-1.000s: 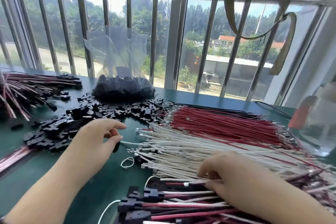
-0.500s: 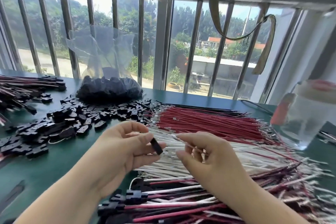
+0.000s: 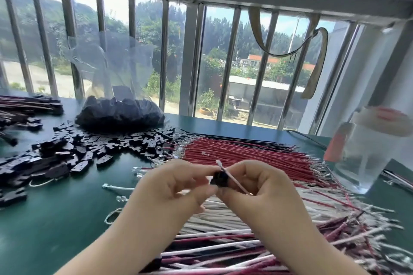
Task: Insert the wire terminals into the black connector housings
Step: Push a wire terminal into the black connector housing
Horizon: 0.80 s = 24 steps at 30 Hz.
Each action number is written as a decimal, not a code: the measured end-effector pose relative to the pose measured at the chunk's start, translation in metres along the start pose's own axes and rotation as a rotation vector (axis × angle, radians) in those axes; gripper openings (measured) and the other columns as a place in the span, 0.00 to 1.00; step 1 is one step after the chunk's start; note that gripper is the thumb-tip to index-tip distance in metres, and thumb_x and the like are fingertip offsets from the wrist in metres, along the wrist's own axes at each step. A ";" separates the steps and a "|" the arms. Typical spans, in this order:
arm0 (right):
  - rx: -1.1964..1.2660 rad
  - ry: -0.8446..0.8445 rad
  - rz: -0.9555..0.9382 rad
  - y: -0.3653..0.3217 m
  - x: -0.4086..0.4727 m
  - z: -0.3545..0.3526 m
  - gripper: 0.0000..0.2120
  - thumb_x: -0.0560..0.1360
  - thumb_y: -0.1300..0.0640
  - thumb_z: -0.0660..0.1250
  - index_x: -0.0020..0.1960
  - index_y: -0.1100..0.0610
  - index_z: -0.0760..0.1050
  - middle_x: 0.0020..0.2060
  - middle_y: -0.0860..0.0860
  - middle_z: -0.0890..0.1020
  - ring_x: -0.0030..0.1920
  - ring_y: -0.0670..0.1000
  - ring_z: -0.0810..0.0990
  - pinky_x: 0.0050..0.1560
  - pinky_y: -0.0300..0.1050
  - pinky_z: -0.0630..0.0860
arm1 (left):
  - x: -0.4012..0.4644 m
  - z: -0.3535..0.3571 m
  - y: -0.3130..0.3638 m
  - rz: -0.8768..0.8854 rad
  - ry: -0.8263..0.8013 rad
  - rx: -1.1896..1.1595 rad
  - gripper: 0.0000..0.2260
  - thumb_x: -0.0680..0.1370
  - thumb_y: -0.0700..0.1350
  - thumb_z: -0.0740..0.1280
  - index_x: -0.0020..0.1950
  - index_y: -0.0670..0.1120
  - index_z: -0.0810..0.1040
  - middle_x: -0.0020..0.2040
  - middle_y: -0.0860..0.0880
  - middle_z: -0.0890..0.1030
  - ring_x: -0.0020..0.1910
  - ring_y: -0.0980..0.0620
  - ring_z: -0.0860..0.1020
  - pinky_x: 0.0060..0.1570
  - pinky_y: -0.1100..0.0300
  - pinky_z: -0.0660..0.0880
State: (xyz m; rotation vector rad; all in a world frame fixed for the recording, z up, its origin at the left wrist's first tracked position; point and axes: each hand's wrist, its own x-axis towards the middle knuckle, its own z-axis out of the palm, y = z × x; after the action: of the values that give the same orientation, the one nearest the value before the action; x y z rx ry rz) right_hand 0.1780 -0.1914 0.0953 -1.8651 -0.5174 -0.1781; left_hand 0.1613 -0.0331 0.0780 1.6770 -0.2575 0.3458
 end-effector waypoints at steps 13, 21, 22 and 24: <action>-0.099 -0.168 0.025 -0.001 0.003 -0.011 0.15 0.56 0.42 0.76 0.34 0.50 0.76 0.22 0.44 0.72 0.23 0.42 0.65 0.25 0.30 0.62 | -0.005 -0.006 0.006 -0.009 -0.141 -0.059 0.13 0.59 0.52 0.79 0.42 0.59 0.85 0.41 0.52 0.86 0.36 0.51 0.84 0.38 0.61 0.81; -0.209 -0.033 -0.236 -0.003 0.001 -0.020 0.09 0.68 0.42 0.69 0.49 0.35 0.77 0.36 0.37 0.80 0.34 0.38 0.76 0.36 0.27 0.71 | -0.004 -0.009 -0.001 0.035 0.074 0.038 0.12 0.64 0.30 0.75 0.34 0.48 0.82 0.45 0.57 0.85 0.40 0.57 0.84 0.38 0.69 0.78; -0.165 0.050 -0.316 -0.003 0.001 -0.024 0.09 0.70 0.42 0.70 0.49 0.33 0.78 0.38 0.37 0.81 0.37 0.38 0.78 0.38 0.27 0.72 | -0.004 -0.011 -0.002 0.051 0.093 0.106 0.12 0.66 0.30 0.74 0.36 0.48 0.81 0.45 0.58 0.85 0.41 0.58 0.84 0.39 0.70 0.78; -0.151 0.126 -0.464 -0.003 0.000 -0.031 0.11 0.71 0.45 0.70 0.52 0.34 0.78 0.40 0.40 0.81 0.41 0.40 0.79 0.40 0.26 0.72 | -0.003 -0.014 -0.003 0.096 0.110 0.260 0.14 0.66 0.34 0.75 0.40 0.54 0.81 0.42 0.60 0.84 0.39 0.59 0.84 0.40 0.68 0.79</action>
State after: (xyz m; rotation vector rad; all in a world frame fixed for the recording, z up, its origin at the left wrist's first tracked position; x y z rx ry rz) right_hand 0.1808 -0.2193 0.1084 -1.8381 -0.8627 -0.6547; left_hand 0.1584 -0.0188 0.0751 1.8972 -0.2185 0.5605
